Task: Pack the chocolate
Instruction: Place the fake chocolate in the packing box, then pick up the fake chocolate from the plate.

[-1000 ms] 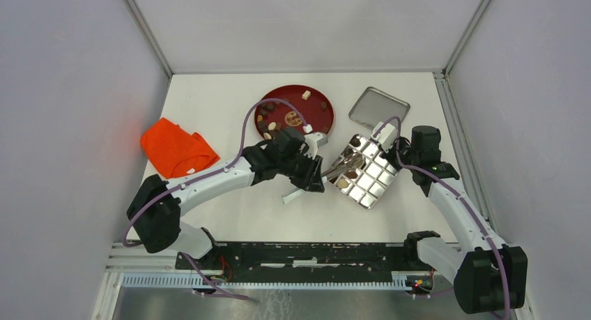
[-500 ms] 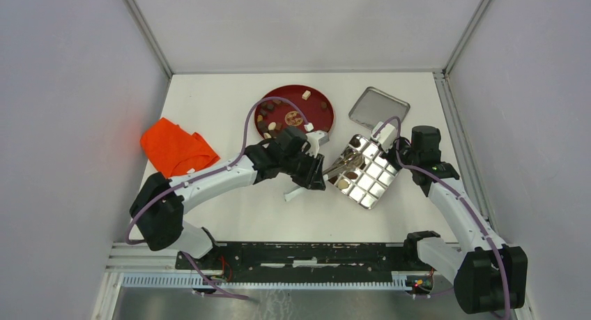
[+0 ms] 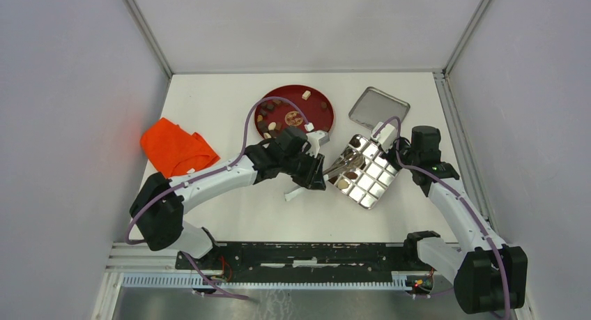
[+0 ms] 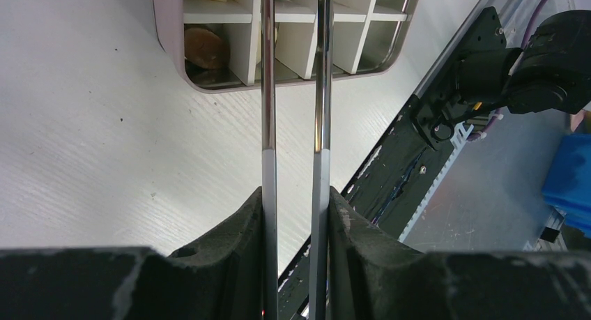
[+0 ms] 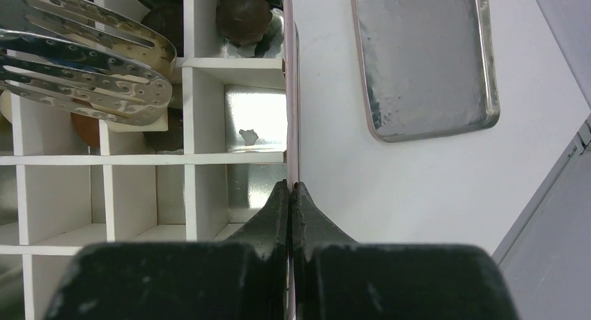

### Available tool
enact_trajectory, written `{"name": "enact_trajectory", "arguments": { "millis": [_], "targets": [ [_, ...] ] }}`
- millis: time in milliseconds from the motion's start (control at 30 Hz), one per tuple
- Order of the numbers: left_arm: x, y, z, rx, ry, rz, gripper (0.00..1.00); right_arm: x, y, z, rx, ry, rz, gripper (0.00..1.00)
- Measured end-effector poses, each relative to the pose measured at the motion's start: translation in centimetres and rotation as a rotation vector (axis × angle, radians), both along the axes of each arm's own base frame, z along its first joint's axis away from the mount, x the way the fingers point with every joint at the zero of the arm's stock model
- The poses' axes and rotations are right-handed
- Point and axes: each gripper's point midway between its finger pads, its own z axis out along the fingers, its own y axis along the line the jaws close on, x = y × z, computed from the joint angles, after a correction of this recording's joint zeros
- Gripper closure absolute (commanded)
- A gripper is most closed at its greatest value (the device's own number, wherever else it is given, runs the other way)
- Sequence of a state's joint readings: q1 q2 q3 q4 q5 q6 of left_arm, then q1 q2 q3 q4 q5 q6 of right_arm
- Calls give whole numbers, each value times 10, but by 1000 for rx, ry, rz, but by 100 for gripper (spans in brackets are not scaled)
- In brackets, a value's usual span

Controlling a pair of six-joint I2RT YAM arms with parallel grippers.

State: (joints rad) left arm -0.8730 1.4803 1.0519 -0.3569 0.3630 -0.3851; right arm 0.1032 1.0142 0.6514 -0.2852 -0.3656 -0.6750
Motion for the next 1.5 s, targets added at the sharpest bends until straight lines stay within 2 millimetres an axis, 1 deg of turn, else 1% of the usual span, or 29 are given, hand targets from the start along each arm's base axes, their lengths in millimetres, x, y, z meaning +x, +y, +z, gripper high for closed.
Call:
{"name": "enact_trajectory", "arguments": {
  "millis": [400, 700, 800, 900, 1100, 1200, 1300, 1367, 1500],
  "targets": [
    [0, 0, 0, -1, 0, -1, 58, -1, 0, -1, -1, 2, 0, 100],
    [0, 0, 1, -3, 0, -1, 65, -1, 0, -3, -2, 6, 0, 100],
    [0, 1, 7, -14, -13, 3, 66, -1, 0, -4, -3, 9, 1, 100],
    [1, 2, 20, -40, -38, 15, 67, -1, 0, -8, -4, 25, 1, 99],
    [1, 6, 45, -88, -84, 42, 67, -2, 0, -27, -1, 94, -6, 96],
    [6, 10, 50, -85, -114, 72, 67, -3, 1, -40, 19, 149, -12, 95],
    [11, 16, 49, -66, -138, 108, 66, -6, 2, -57, 39, 223, -29, 93],
    [16, 20, 45, -45, -151, 134, 66, -9, 2, -67, 52, 274, -42, 84],
    [26, 31, 35, 9, -178, 195, 66, -13, 3, -84, 67, 356, -59, 69]
  ]
}}
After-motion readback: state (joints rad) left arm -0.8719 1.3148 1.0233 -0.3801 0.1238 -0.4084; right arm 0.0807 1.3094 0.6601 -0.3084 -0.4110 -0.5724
